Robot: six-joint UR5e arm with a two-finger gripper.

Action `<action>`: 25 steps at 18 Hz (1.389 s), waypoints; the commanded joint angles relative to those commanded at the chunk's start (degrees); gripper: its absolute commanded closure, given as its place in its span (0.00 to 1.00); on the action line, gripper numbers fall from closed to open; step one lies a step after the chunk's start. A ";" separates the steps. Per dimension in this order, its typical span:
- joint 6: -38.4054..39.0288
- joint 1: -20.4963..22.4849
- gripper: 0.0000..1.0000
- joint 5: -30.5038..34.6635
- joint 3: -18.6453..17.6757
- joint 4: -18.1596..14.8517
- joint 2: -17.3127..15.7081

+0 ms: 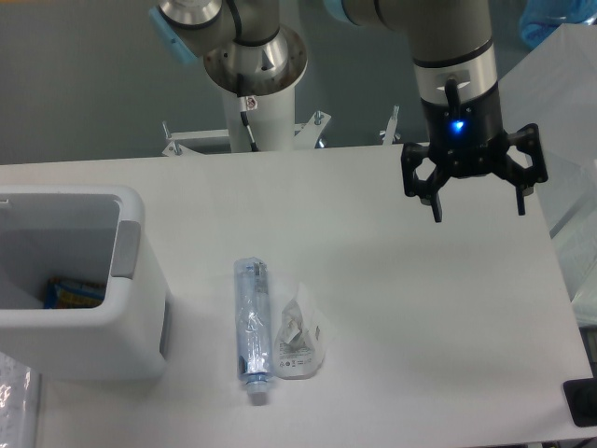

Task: Place the trash in the trash can
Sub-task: 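Move the open gripper over the clear plastic bag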

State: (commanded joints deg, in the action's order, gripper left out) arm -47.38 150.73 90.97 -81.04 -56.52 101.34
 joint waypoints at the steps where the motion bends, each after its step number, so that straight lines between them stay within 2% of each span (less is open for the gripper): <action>1: 0.09 0.00 0.00 -0.09 0.00 0.00 0.00; 8: 0.27 0.00 0.00 -0.62 0.00 0.00 0.00; 14: 0.18 -0.44 0.00 -0.70 -2.20 0.26 0.61; 17: 3.76 -0.61 0.00 -1.75 -3.33 1.93 0.70; 21: 10.18 -0.79 0.00 -3.52 -7.55 6.67 0.53; 25: 11.69 -3.16 0.00 -3.78 -8.87 6.86 1.40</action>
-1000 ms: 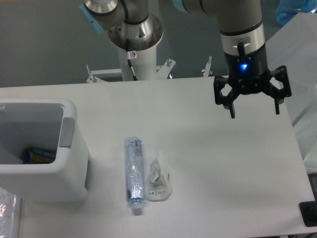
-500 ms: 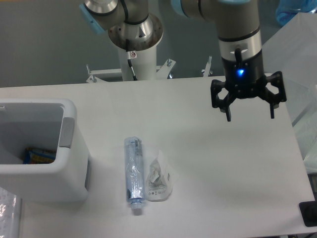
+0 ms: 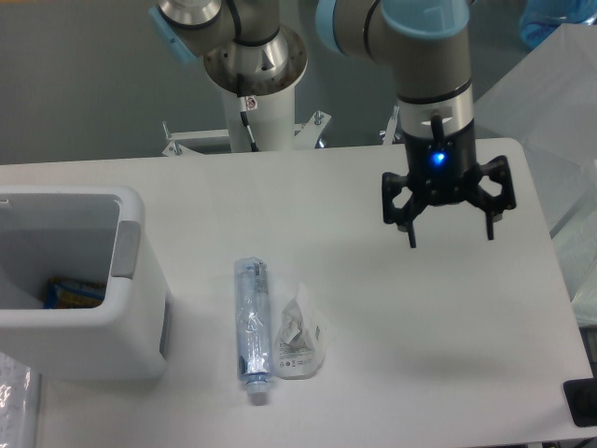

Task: Place the trash in the trash can
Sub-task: 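Move the open gripper over the clear plastic bag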

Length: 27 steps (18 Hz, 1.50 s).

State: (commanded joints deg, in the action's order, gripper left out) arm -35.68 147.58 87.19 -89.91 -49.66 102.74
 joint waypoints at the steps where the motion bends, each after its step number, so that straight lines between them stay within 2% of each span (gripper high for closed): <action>1: 0.09 -0.36 0.00 0.09 -0.53 0.00 0.70; 5: 0.61 -1.94 0.00 0.00 -2.29 0.00 2.38; 9: 6.41 -2.29 0.00 -0.09 -4.48 0.09 4.13; 13: 6.94 -3.96 0.00 0.00 -7.38 0.09 6.59; 17: 7.03 -4.84 0.00 -0.09 -7.56 0.18 7.48; 27: 8.08 -8.53 0.00 -0.26 -7.47 0.35 12.05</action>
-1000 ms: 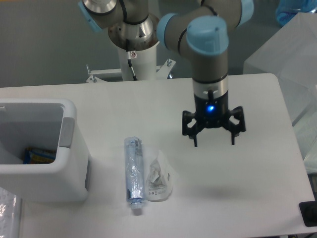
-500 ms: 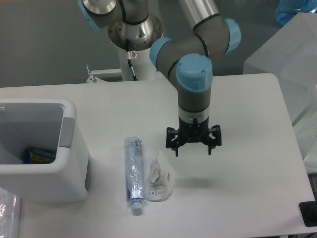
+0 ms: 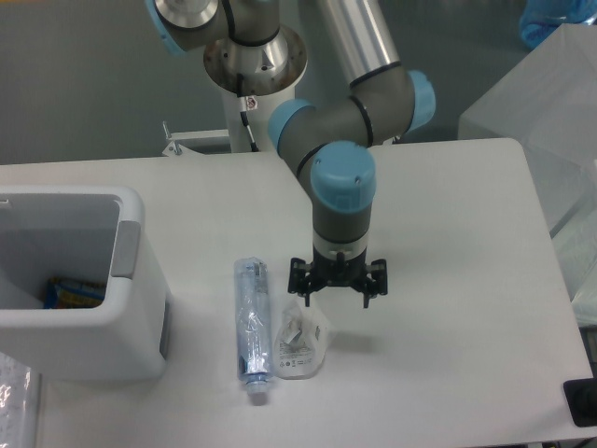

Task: Place the trash in the trash can
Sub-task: 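Move the open gripper over the clear plastic bag, then lower the gripper onto the plastic bag and close on it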

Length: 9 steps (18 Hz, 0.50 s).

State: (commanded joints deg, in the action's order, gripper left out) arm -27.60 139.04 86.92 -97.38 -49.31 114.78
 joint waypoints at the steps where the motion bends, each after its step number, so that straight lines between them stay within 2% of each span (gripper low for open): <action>1: 0.18 -0.18 0.00 0.00 -0.09 0.00 0.35; 9: 1.67 -1.67 0.00 0.09 -0.09 1.67 3.69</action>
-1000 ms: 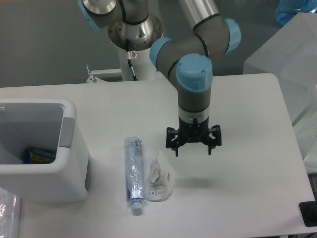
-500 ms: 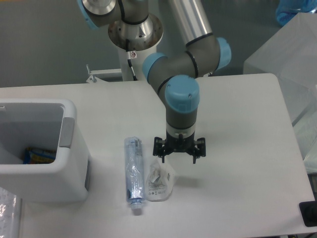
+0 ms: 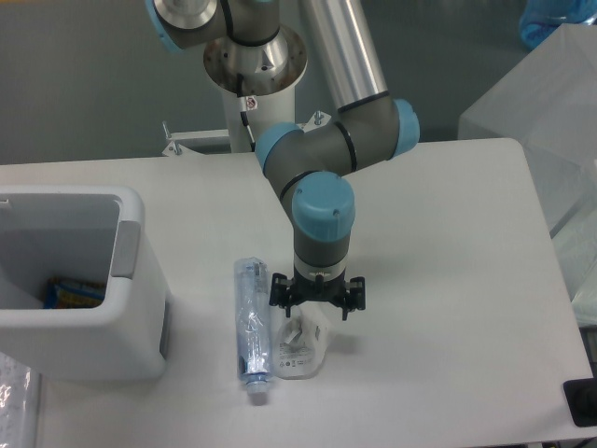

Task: Place the trash in the trash can
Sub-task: 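Lower the gripper onto the plastic bag and close on it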

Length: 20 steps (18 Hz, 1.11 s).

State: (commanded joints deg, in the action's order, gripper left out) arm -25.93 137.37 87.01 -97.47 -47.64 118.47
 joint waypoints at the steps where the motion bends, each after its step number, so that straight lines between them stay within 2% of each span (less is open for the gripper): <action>1: 0.00 0.00 0.00 0.00 0.00 0.00 0.09; 2: 0.00 0.00 0.01 0.00 0.00 0.00 0.09; 3: 0.00 0.00 0.11 0.00 0.00 0.00 0.18; 7: 0.53 0.00 0.61 0.17 -0.09 0.00 0.27; 9: 0.70 0.00 0.78 0.18 0.00 0.00 0.27; 14: 0.35 0.00 0.96 0.26 0.00 -0.09 0.18; 20: 0.00 0.44 0.97 0.09 1.58 -0.09 0.00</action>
State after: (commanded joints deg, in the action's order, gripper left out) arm -25.93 137.81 87.10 -95.89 -47.72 118.48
